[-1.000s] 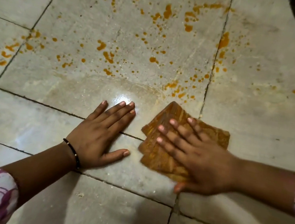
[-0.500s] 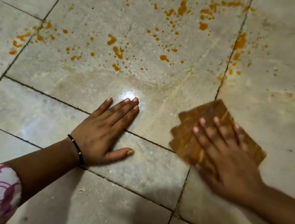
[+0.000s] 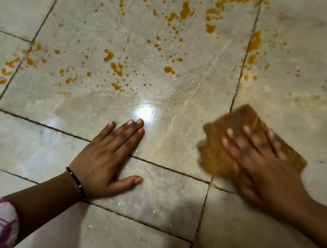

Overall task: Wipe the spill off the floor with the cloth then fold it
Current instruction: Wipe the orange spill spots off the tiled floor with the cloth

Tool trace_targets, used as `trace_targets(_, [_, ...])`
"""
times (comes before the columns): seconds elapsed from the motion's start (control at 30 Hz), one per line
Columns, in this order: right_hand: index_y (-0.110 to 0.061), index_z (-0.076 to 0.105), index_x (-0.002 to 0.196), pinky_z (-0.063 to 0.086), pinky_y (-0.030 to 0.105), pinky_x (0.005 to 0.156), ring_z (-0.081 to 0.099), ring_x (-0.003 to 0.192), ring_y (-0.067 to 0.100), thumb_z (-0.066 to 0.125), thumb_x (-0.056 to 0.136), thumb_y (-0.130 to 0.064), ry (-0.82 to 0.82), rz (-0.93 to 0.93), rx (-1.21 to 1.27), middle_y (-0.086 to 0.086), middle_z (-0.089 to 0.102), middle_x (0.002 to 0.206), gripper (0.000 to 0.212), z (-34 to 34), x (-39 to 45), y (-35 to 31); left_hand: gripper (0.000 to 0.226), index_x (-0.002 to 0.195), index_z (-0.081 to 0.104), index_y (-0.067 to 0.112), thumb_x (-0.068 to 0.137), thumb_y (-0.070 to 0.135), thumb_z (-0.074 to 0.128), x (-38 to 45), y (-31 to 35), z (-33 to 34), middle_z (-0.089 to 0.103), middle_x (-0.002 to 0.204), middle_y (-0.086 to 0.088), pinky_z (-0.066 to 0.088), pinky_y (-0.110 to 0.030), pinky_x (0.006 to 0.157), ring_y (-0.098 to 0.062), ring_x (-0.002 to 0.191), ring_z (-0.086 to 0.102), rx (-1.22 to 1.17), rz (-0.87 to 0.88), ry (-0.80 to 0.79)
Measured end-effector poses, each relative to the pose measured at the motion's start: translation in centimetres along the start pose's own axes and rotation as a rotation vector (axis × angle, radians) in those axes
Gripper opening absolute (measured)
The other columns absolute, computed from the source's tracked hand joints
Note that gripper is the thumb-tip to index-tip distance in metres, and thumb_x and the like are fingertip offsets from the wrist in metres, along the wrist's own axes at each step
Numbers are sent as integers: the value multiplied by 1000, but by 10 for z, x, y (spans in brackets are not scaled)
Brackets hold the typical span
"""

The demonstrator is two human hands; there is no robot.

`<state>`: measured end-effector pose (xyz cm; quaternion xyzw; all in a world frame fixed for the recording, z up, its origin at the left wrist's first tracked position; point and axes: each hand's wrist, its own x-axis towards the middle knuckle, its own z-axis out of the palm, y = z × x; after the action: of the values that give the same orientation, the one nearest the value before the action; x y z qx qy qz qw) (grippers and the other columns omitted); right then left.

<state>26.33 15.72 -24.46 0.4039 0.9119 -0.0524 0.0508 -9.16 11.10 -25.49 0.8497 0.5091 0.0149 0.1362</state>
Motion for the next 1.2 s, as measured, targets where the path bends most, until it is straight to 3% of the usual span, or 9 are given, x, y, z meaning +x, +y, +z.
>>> trace_targets(0.1, [-23,25,149,14,51,113,17,145,23,23,91,-51,-132,-122,-18,-4,18,158,64,6,-67,59,88,148,27,5,84,63,45,0,-1,0,21,157,-11,21,-49,114,-23,145,19,-4,0,5])
trace_targets(0.2, [-29,14,152,19,61,110,18,145,28,21,88,-61,-148,173,12,0,19,159,72,5,-67,107,87,147,27,4,84,62,45,1,0,-1,22,156,-11,20,-49,115,-24,145,20,-9,10,2])
trace_targets(0.33, [-21,27,149,11,53,112,17,144,29,26,86,-57,77,523,69,6,24,156,72,-6,12,75,87,147,28,4,83,61,44,-1,0,-1,23,156,-12,18,-49,116,-24,144,21,8,-5,-16])
trace_targets(0.53, [-24,29,149,10,53,114,18,144,25,42,83,-50,38,62,10,2,27,156,72,4,19,-27,83,149,21,6,89,63,32,-2,5,-4,16,158,-10,16,-52,115,-24,146,15,19,-26,-72])
trace_targets(0.67, [-24,24,150,15,50,112,20,143,23,44,78,-55,-64,-37,-2,1,27,154,81,8,-64,2,81,151,15,8,91,63,23,8,30,-3,11,159,-11,1,-45,117,-25,147,7,-81,-71,18])
trace_targets(0.83, [-34,8,151,11,47,113,14,145,21,10,87,-70,-75,424,47,2,22,157,74,-1,-114,100,87,150,18,6,88,68,20,76,96,0,9,158,-12,-1,-45,116,-23,147,5,-37,151,11])
trace_targets(0.97, [-26,7,152,-1,50,114,-1,147,21,13,84,-62,31,919,106,1,5,161,78,-5,-45,107,92,151,-2,14,81,72,10,140,117,3,-10,159,-3,-15,-39,114,-17,147,-6,87,241,-67])
trace_targets(1.07, [-24,13,152,-4,46,114,-1,147,21,16,82,-55,20,777,101,0,7,160,76,-5,-8,68,92,150,-11,17,78,73,1,168,112,11,-18,157,1,-18,-38,113,-15,146,-12,126,193,-106])
trace_targets(1.2, [-29,18,151,1,45,117,2,146,12,28,85,-54,-4,549,99,-7,16,158,71,3,-58,45,86,152,2,17,86,70,12,168,110,19,-4,159,-2,-6,-46,117,-17,147,-1,108,182,-33])
